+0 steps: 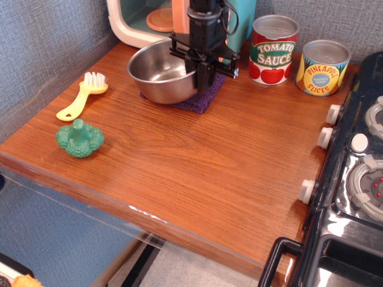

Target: Move pot to front center of table.

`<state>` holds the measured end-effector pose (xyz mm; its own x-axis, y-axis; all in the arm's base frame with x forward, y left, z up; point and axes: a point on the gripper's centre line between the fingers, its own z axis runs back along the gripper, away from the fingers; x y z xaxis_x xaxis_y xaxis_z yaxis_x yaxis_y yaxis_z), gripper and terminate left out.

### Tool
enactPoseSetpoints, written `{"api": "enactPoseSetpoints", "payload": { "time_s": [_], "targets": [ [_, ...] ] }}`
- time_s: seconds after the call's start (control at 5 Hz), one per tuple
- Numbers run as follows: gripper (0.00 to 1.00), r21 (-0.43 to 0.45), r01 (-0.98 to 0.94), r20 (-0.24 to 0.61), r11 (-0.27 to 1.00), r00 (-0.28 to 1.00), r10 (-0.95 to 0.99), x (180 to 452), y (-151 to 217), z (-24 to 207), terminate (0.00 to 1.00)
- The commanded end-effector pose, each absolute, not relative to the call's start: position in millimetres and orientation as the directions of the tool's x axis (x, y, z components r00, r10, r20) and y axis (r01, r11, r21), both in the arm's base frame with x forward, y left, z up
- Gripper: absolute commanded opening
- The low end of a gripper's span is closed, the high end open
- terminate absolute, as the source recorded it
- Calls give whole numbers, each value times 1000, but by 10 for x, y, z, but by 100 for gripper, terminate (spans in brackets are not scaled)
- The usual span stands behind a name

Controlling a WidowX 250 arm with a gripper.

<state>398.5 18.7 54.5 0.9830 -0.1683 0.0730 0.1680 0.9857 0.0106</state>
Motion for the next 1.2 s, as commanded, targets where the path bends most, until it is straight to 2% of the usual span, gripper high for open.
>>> {"api": "enactPoseSetpoints", "payload": {
  "time_s": [0.0,0.2,0.4,0.6,0.8,1.0],
  "targets": [
    [0,1,190,288,982,940,-182,3875,222,1412,0],
    [0,-4,271,315,963,914,-256,3490,72,1565,0],
    [0,12,365,278,931,893,-354,3045,-92,1409,0],
    [0,49,467,190,883,864,-467,2607,-218,1105,0],
    [0,76,516,142,853,842,-521,2366,-262,924,0],
    [0,91,518,94,851,846,-525,2317,-255,762,0]
  ]
}}
